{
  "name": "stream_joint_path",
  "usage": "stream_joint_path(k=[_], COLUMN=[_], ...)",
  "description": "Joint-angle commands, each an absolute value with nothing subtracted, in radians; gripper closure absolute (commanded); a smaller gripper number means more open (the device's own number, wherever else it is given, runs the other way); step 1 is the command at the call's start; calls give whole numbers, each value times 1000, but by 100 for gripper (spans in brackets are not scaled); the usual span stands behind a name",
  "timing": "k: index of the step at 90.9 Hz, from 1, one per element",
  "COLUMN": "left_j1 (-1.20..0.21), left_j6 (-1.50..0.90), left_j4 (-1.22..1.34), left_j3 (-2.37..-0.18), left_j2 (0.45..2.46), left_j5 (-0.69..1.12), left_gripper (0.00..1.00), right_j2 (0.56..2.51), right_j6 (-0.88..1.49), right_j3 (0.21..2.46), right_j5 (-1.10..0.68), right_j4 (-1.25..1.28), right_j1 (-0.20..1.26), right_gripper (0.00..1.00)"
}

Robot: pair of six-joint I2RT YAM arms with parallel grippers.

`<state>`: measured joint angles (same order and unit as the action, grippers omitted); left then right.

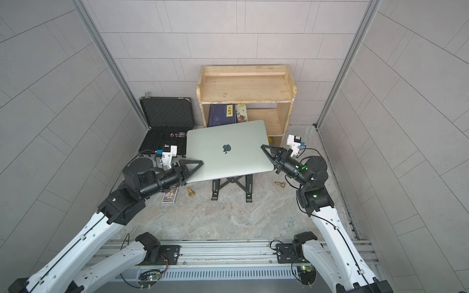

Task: Close the laptop lid and set it aside
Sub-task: Pick up the laptop from the computer stand, then place the laptop on the shelf.

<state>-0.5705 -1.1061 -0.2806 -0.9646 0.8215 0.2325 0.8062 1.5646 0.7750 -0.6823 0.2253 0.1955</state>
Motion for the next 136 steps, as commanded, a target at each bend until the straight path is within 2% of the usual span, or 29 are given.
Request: stream_joint_path(k=[1, 11, 26, 50, 84, 136], left_j1=[-569, -569, -562, -559, -551, -513], left_j6=[-1103, -1102, -1098, -1103, -1086, -1109], left_j4=[-219, -237, -255, -253, -253, -200], left_j3=[-1045, -1103, -1197, -1319, -1517, -1684], left_j2=[846, 889, 969, 1097, 1298, 1547], left_j5=[279, 290, 321, 363, 403, 437], left_gripper=[64, 70, 86, 93, 96, 95], right_j2=[777, 782, 794, 848, 983, 1219], right_j6=[1546, 1504, 1433, 1411, 1425, 1454], right_j3=[872, 929, 1005, 1084, 1233, 1358], right_j5=[-676, -672, -656, -671, -750, -797], right_j4=[269, 184, 67, 42, 52, 134], right_j1=[198, 194, 187, 159, 32, -27], right_gripper=[100, 100, 100, 100, 100, 100])
